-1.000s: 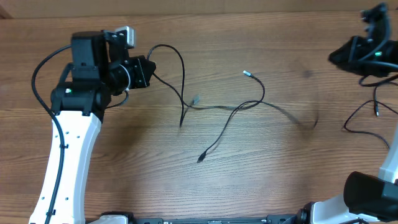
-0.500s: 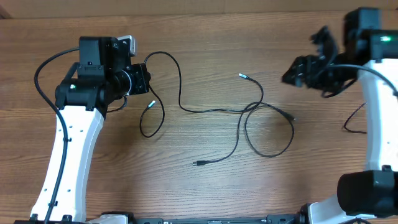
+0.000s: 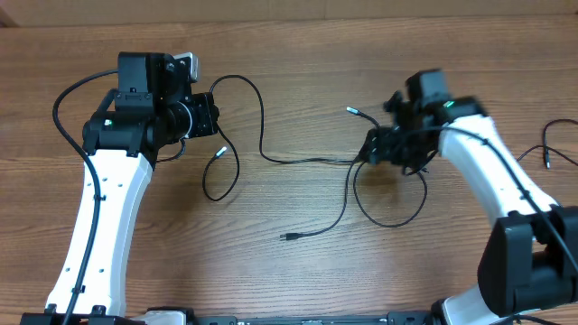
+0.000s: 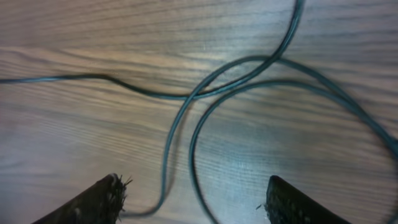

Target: Untangle cables

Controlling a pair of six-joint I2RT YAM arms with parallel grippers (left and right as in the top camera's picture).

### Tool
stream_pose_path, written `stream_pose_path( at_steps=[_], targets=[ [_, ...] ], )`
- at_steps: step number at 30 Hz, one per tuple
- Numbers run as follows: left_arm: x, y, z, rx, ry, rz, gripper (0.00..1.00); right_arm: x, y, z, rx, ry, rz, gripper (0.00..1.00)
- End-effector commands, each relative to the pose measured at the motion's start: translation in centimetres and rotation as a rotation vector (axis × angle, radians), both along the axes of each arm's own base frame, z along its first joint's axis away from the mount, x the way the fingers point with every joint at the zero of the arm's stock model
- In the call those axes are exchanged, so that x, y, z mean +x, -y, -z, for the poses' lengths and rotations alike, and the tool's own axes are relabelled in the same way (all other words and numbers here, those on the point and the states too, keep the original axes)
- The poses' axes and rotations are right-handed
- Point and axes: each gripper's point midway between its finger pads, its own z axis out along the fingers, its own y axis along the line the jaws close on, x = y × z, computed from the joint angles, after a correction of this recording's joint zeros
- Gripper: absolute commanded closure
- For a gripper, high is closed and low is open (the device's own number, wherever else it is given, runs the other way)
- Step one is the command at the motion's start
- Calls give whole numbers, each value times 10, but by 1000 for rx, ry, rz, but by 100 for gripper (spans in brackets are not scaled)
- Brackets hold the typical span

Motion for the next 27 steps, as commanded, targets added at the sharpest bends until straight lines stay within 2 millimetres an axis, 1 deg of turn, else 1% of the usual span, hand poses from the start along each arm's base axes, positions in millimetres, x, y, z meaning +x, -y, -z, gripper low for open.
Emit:
stream_pose_path(
  at_steps=[1,4,7,8,11,13,17,20,21,22,23,24,25,26,27],
  targets=[
    [3,0,-3,14,14,14,96,-11,-3,31,-117,21,-34,29],
    [3,0,-3,13,14,13,96,-14,-14,47,-148,67,-77,29],
    [2,1,-3,11,13,12,96,-16,-24,58,-181,112,-115,29],
    [2,1,-3,9,11,13,96,-17,-32,63,-182,143,-139,29],
    [1,1,-2,10,5,13,96,-20,-45,70,-168,177,-168,31],
    [0,1,-1,10,2,13,96,-20,-47,74,-169,183,-135,32],
    [0,1,-1,10,1,13,96,-23,-40,80,-191,172,-72,38],
    [0,1,-1,10,0,13,96,-27,-38,83,-197,159,-67,50],
    [0,1,-1,11,-1,13,96,-28,-38,84,-198,155,-68,58],
    [0,1,-1,11,-1,13,96,-29,-37,84,-200,151,-68,62],
    [0,1,-1,11,-1,13,96,-30,-37,84,-202,149,-69,76],
    [0,1,-1,10,-1,13,96,-29,-36,84,-206,150,-66,83],
    [0,1,-1,11,-1,13,96,-29,-32,85,-225,148,-34,88],
    [0,1,-1,11,-2,13,96,-28,-26,85,-248,148,-1,96],
    [0,1,-1,11,-1,14,96,-27,-20,85,-278,145,44,96]
  ],
)
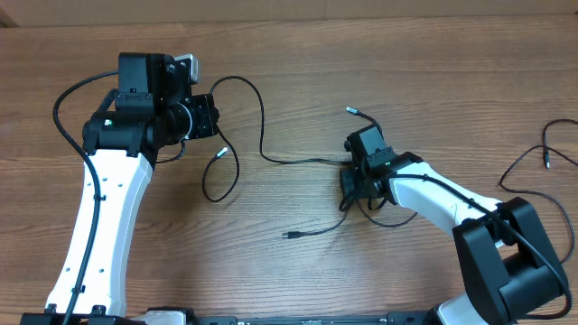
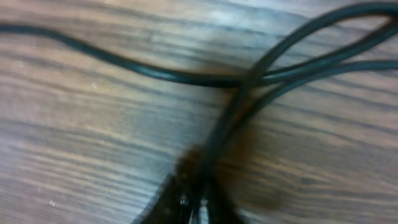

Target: Untangle cables

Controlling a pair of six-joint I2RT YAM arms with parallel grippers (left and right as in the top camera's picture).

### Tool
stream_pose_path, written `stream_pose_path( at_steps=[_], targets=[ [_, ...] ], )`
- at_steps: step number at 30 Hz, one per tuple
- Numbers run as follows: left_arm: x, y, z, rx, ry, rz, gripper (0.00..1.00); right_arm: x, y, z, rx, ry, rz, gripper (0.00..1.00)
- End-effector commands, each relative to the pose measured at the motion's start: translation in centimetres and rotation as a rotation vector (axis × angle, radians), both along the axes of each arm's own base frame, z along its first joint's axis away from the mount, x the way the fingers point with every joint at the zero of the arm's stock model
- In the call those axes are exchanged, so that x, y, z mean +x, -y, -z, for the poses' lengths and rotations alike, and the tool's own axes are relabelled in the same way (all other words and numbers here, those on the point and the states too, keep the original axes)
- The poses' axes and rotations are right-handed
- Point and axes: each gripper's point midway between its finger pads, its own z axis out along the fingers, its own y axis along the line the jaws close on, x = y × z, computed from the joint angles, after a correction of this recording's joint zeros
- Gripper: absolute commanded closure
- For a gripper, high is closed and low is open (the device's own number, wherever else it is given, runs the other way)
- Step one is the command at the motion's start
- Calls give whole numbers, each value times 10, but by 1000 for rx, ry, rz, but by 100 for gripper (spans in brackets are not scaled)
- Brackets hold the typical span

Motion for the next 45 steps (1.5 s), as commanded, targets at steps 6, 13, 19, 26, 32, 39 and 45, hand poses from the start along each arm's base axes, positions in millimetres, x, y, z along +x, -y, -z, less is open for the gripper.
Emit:
stream_pose_path(
  at_steps=[6,13,19,26,32,39,45],
  targets=[
    [3,-5,-3,13,13,-1,96,1,72,-3,-243,47,426,96],
    [9,-63,-5,97,27,-170,96,28,160,-67,-336,122,691,96],
    [5,-158,-15,167,52,-471,96,44,241,-120,-356,154,839,96],
    [0,-171,-26,-112,61,-510,96,43,317,-163,-327,218,1041,96],
    [6,-109,-35,-237,65,-303,96,48,345,-194,-319,289,1090,96],
    [-2,17,-49,-246,129,158,96,52,336,-189,-196,266,1073,64],
    [-27,121,-98,-390,336,578,96,81,261,-185,142,226,669,20]
  ],
)
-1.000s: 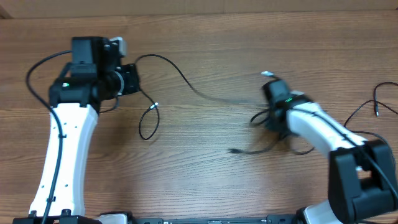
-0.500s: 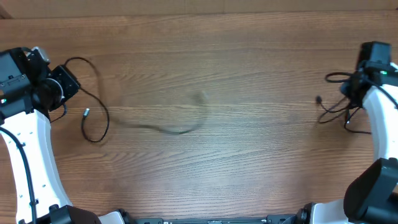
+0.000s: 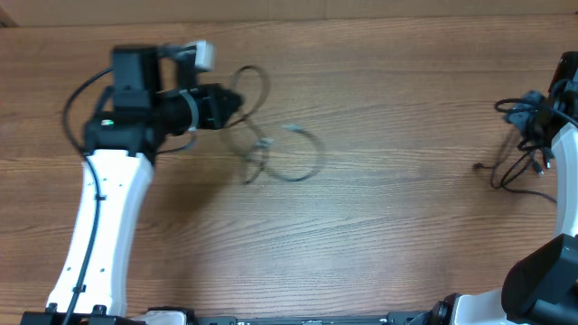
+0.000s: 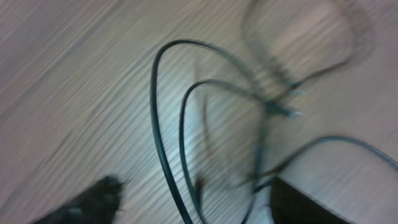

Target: Untangle cables

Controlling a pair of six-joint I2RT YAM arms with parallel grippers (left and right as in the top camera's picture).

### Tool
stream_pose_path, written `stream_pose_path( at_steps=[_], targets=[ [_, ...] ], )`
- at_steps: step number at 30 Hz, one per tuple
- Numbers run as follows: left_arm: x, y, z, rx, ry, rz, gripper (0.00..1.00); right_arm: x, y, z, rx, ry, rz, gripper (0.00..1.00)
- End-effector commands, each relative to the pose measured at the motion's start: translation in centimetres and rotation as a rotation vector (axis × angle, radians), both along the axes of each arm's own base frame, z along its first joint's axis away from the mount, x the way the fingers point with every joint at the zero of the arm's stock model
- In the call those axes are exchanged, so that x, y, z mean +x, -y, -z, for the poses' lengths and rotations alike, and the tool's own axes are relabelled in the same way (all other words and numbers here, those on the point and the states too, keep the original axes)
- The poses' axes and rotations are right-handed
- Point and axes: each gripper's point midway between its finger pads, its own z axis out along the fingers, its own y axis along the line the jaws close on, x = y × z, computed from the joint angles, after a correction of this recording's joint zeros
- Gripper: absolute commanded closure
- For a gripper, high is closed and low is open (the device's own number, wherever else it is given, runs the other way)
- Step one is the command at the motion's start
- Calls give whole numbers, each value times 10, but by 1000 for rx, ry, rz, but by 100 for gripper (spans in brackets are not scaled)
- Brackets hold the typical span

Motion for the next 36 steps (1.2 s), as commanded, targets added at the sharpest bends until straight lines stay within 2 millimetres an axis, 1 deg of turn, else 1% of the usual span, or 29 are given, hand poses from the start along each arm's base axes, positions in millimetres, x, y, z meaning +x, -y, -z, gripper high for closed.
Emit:
stream_pose_path(
  at_steps=[1,2,3,4,5,6,7,10,14,16,17,19,22,28,31,33,36],
  targets=[
    [-38,75,-59,-141,234,353,96,23,-62,-19,222,130,-326,16],
    [-41,84,-63,-148,264,383,95,23,-68,-20,250,136,-340,14],
    [-43,91,-67,-149,290,401,82,22,-74,-20,279,140,-353,12],
    [-43,96,-69,-142,307,405,62,21,-80,-20,310,143,-366,11],
    [-41,97,-67,-125,311,390,51,19,-85,-20,336,143,-380,10],
    [-38,96,-64,-104,309,368,49,18,-90,-21,358,143,-393,9],
    [-34,94,-59,-79,297,338,48,16,-95,-21,380,142,-408,6],
    [-25,80,-41,1,240,247,43,10,-110,-18,414,114,-457,4],
    [-16,50,-7,163,134,94,39,-1,-136,-8,443,42,-517,4],
    [-12,34,7,247,92,17,39,-6,-149,1,452,7,-542,4],
    [-12,22,15,300,61,-34,39,-10,-157,10,443,-32,-558,5],
    [-12,12,22,341,27,-80,39,-17,-165,24,417,-90,-574,5],
    [-16,10,27,354,3,-81,39,-26,-176,45,374,-168,-602,5],
    [-16,10,27,353,3,-81,38,-41,-212,75,371,-232,-713,2],
    [-16,10,27,353,2,-81,38,-46,-237,89,337,-234,-862,0],
    [-17,10,27,354,2,-81,38,-50,-252,97,317,-233,-946,0],
    [-18,9,28,356,-5,-79,38,-59,-279,112,278,-224,-1095,0]
  ],
)
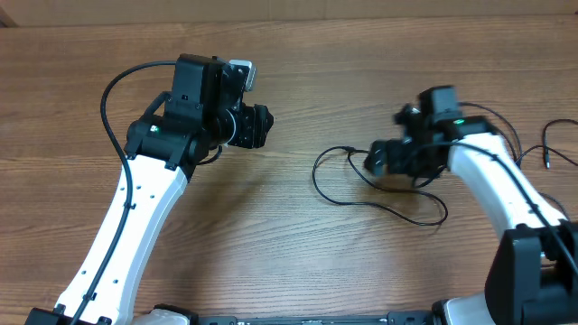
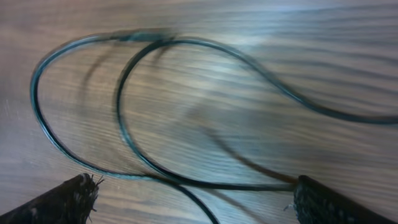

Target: Untangle cables

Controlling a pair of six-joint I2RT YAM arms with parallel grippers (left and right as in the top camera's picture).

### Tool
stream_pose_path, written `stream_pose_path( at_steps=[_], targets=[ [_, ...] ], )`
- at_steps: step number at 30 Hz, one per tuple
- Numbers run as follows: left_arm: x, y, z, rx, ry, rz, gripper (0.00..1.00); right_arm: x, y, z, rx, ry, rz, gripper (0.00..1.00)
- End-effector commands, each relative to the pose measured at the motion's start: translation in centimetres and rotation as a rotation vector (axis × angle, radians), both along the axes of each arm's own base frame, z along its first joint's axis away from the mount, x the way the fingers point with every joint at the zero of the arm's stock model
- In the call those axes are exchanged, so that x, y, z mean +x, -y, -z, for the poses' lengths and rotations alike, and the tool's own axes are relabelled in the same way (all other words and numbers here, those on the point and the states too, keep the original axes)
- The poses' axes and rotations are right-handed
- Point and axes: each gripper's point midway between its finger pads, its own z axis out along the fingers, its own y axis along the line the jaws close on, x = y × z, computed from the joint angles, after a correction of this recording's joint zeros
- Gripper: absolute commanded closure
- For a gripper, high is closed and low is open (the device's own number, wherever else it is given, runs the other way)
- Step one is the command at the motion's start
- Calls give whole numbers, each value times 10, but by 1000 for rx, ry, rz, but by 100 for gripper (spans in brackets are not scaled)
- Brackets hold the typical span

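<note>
A thin black cable lies in loose loops on the wooden table, right of centre. My right gripper hovers low at the loops' upper side. In the right wrist view it is open wide, its fingertips at the bottom corners. Two curved runs of the cable pass between and ahead of them, and one run reaches the right finger. My left gripper is up at the centre left, away from the cable. I see nothing in it, and its jaws do not show.
A second black cable with a small plug lies at the table's far right edge, behind the right arm. The left arm's white link slants from the bottom left up to its wrist. The table top is bare wood.
My right gripper was at the far right edge by a bunch of cable; it now sits open over loops right of centre. The left arm has shifted right, and the loop beside it is gone.
First one cable ran from my left gripper across to loops under my open right gripper. Then the right gripper was down on the crossing, apparently shut. Later it was open at the far right with cable, a loop near the left. Now the loops lie under the right gripper.
</note>
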Motion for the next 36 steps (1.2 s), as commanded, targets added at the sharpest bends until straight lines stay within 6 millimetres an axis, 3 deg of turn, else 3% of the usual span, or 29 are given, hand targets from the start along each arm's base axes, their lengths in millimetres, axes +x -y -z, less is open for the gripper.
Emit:
stream_pose_path(
  at_steps=[1,9,22,26,31,34,36],
  targets=[
    [1,-5,-12,-3,28,-20,38,-14,-27,17,-19,35,-180,0],
    [-1,-5,-11,0,19,-20,38,-34,-84,33,-16,139,-460,0],
    [-2,-5,-10,1,15,-20,38,-60,-141,39,21,208,-637,0],
    [-3,-5,-9,3,10,-20,38,-66,-147,52,15,181,-661,6],
    [-2,-5,-9,2,11,-20,38,-63,-138,81,-66,141,-650,18],
    [-3,-5,-9,3,10,-20,39,-58,-138,85,-75,151,-643,21],
    [-3,-5,-9,3,10,-20,38,-49,-138,84,-96,184,-618,28]
  ],
)
